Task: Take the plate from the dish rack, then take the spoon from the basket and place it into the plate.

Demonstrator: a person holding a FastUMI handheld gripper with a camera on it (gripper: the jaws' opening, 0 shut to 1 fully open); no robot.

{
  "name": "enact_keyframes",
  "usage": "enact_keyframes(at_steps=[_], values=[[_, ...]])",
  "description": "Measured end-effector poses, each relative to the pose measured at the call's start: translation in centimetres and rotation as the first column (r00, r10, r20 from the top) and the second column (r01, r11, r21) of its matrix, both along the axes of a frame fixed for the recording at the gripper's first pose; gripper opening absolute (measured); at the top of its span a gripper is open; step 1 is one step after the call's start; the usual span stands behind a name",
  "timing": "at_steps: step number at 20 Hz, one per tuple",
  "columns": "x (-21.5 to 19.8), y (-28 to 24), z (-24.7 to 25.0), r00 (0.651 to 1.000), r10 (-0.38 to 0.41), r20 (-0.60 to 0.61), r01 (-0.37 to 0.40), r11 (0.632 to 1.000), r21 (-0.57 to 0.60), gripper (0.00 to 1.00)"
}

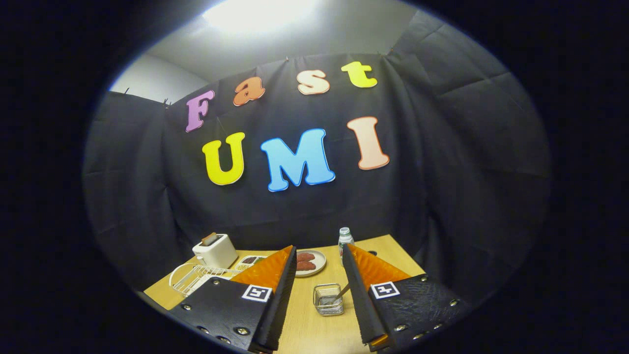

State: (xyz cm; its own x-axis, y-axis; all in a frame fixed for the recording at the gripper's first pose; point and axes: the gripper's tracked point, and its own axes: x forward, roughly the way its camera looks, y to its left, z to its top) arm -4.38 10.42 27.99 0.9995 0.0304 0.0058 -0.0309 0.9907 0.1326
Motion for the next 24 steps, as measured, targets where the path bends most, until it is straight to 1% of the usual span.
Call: enact_keyframes(at_steps=[4, 8, 12, 17, 20, 24], values=[[-0.3, -1.0, 2.3, 0.995, -0.050, 0.085, 0.056, 0.995, -0.080, 0.59], [0.4, -1.0, 1.9, 0.994, -0.053, 0.099, 0.063, 0.993, -0.098, 0.59], [3.7, -2.0, -2.3, 0.998, -0.067, 0.021, 0.069, 0.993, -0.099, 0.59], [8.7, -3.2, -9.0, 0.990, -0.095, -0.108, 0.082, 0.990, -0.115, 0.59], [11.4, -3.5, -13.1, 0.977, -0.103, -0.186, 0.086, 0.992, -0.094, 0.59], [13.9, -3.9, -18.1, 0.951, -0.105, -0.291, 0.094, 0.994, -0.052, 0.59]])
